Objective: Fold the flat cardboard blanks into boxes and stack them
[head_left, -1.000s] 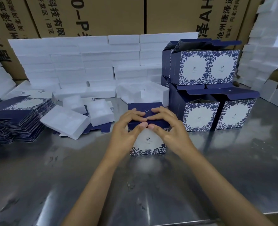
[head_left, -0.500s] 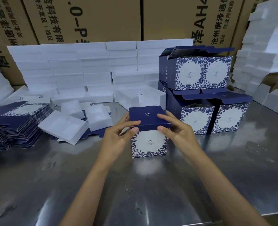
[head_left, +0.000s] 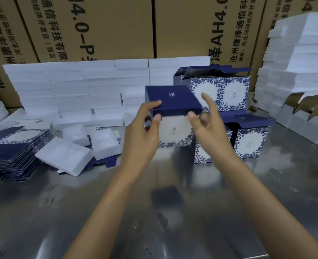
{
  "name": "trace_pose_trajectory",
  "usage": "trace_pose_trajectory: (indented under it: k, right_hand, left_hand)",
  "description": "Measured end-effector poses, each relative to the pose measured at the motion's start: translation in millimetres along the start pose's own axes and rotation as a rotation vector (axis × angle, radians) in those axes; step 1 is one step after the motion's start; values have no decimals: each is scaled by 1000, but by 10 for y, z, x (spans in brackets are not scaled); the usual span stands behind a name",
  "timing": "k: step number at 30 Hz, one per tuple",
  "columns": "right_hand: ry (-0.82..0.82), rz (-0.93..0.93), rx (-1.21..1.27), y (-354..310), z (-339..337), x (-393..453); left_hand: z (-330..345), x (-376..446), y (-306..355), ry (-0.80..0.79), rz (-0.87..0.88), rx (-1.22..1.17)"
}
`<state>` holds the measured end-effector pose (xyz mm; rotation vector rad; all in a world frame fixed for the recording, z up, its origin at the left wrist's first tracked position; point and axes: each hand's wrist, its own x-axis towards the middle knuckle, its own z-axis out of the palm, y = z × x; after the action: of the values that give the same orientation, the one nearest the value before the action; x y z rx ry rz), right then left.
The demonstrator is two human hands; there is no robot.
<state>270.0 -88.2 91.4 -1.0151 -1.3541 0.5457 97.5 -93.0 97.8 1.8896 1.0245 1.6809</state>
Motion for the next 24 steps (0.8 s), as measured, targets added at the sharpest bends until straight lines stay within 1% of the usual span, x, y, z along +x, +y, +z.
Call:
trace_pose_trajectory:
  k: [2, 5, 8, 11, 15, 17, 19, 21, 24]
  right_hand:
    - [94, 1, 35, -138, -222, 148]
    - [209, -13, -24, -269, -612, 362]
    - [301, -24, -58, -278, -1008, 555]
    - [384, -15, -158, -148, -1345, 703]
    - [442, 21, -253, 220, -1688, 863]
    - [442, 68, -278, 412, -1784, 930]
    - [385, 112, -325, 570, -1815, 967]
    - [323, 141, -361, 654, -1806, 981]
    - [304, 147, -362, 660, -1790, 1016]
  left_hand:
    - [181, 185, 196, -26, 52, 2]
    - [542, 430, 438, -57, 92, 0]
    - [979, 604, 585, -136, 98, -31]
    - [1450, 724, 620, -254, 80, -7]
    - [2009, 792, 546, -425, -5, 142]
    - [2185, 808, 486, -481, -50, 209]
    - [2294, 830, 412, -510, -95, 259]
    - [2350, 850, 346, -503, -112, 274]
    - [2360, 885, 285, -479, -118, 254]
